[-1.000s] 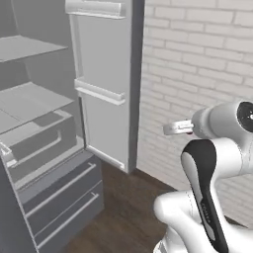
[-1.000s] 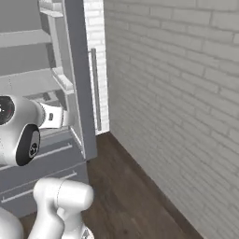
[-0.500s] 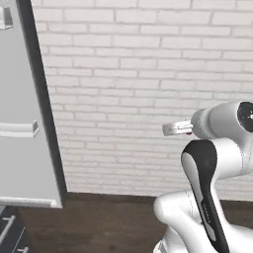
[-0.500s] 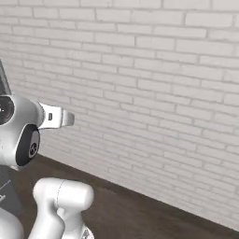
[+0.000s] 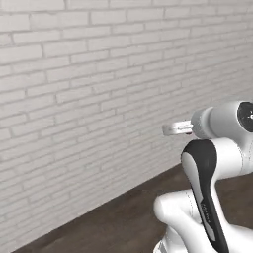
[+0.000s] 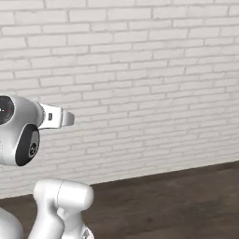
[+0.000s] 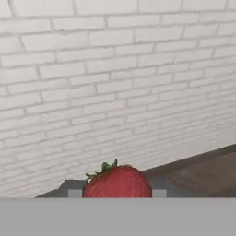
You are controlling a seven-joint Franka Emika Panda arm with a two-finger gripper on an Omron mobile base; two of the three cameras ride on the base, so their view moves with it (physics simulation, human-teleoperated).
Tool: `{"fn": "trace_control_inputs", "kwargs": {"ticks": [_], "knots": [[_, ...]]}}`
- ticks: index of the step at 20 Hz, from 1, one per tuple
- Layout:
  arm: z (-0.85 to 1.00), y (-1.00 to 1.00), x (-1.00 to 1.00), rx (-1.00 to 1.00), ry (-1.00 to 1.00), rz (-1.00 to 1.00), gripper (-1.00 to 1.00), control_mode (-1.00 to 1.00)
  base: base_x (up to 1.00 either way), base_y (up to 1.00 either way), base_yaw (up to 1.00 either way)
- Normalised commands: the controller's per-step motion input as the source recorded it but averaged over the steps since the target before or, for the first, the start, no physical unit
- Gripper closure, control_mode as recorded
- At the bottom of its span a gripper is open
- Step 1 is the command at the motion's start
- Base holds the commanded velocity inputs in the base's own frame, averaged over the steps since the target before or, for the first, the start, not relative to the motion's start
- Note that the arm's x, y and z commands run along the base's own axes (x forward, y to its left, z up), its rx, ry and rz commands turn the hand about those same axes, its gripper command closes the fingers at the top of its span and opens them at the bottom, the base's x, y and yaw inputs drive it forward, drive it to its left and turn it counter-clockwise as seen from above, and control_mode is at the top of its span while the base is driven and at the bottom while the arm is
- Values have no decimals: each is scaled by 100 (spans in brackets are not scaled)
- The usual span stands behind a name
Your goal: Take the strawberry from the fridge and place it on top of the pancake, located on the dining counter.
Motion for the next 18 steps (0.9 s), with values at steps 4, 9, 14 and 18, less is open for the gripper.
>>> {"fn": "trace_control_inputs", "kwargs": {"ticks": [4, 9, 14, 18], "knots": [[0, 0, 0, 0, 0, 0, 100, 100, 0, 11, -94], [0, 0, 0, 0, 0, 0, 100, 100, 0, 26, -91], [0, 0, 0, 0, 0, 0, 100, 100, 17, 36, -84], [0, 0, 0, 0, 0, 0, 100, 100, 44, 52, -75]]}}
